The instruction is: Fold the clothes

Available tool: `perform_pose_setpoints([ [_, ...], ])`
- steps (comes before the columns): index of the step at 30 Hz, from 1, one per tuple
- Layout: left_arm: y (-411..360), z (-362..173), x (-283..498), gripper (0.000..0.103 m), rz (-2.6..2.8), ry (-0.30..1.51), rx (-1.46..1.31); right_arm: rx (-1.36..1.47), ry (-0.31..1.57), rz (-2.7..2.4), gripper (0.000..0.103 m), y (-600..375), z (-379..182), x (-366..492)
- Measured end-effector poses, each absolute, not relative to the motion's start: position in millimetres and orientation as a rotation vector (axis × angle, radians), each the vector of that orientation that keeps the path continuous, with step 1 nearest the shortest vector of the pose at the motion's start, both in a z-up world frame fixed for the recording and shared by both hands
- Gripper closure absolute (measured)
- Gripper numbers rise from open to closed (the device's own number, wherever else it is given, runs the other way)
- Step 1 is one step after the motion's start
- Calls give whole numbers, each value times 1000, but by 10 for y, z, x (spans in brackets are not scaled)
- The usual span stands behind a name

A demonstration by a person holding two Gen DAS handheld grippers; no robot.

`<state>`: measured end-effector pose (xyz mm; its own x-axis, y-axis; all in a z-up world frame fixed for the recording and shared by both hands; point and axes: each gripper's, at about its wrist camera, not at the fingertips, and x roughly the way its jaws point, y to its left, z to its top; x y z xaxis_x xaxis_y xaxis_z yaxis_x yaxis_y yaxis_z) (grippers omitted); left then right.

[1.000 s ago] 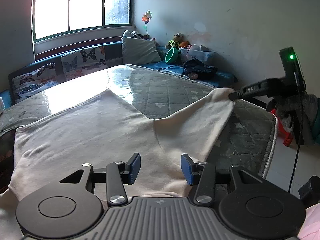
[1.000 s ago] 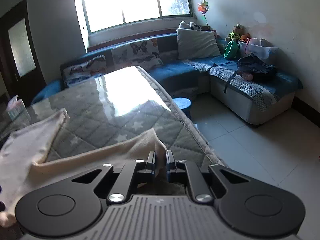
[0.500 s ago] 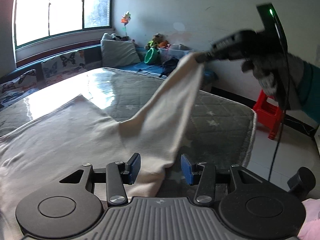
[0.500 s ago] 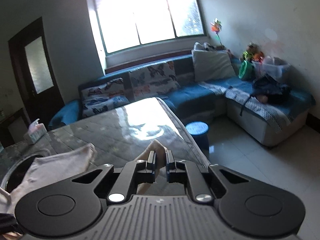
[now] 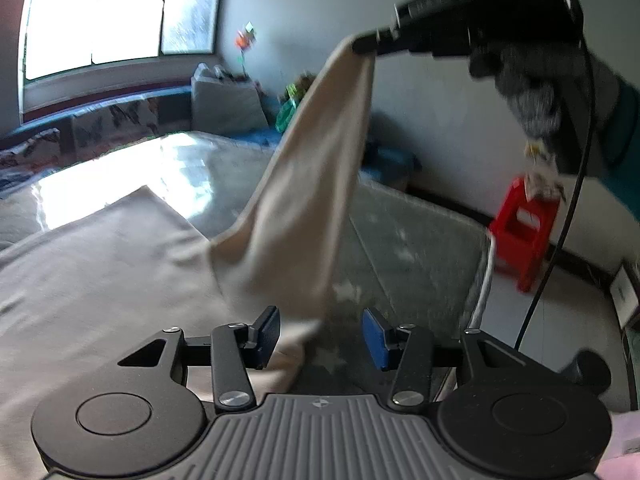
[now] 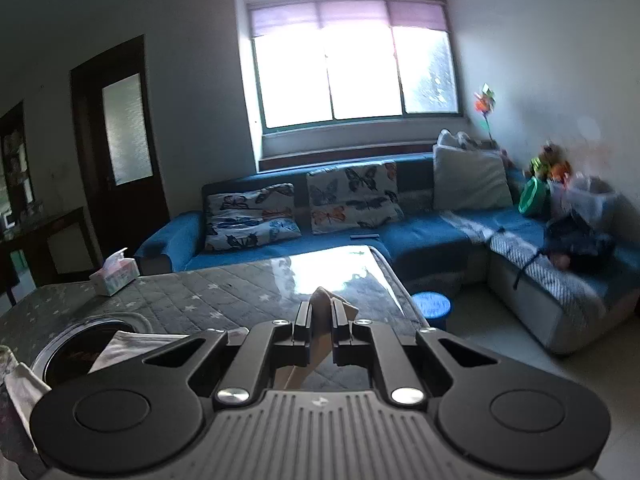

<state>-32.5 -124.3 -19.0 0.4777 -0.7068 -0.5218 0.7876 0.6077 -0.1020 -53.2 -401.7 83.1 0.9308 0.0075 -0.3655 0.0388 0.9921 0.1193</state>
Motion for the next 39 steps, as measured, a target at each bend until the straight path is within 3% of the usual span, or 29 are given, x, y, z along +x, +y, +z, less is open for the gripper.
perform_pose_setpoints([
  [18,227,-90,-379,47,-520,484,-57,-157,431,353,95,-2158,964,-111],
  [27,405,-149,-491,47,-442,517,-93,-226,625,575,93,-1363,234,34],
  [32,412,-138,-473,47,-428,530,-91,-224,680,634,83,-1337,67,-49],
  [39,392,-168,-394,47,-422,544,-94,-227,695,556,82,-1857,84,-186],
])
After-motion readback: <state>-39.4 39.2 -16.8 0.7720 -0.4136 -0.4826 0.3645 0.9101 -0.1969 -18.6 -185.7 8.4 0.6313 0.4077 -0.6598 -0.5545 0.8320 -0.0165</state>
